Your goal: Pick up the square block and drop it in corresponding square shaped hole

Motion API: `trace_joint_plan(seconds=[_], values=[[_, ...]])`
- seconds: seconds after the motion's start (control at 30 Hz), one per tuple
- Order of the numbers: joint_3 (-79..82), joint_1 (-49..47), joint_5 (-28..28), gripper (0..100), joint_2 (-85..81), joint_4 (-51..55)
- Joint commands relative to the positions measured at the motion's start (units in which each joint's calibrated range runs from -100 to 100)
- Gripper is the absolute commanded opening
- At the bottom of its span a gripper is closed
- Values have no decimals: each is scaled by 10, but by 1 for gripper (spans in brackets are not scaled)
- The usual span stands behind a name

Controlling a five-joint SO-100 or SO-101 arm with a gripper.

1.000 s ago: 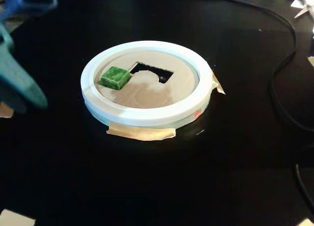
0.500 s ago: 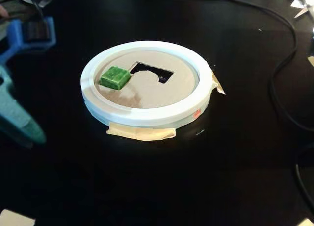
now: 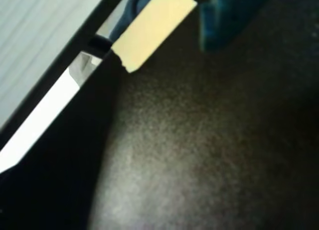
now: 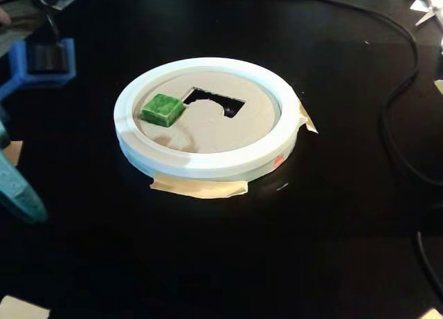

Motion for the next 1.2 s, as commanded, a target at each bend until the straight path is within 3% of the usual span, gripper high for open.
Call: trace_joint_plan(seconds=[0.0, 1.17], values=[[2, 6, 2, 80, -7, -10], [14, 11, -3, 80, -9, -23]])
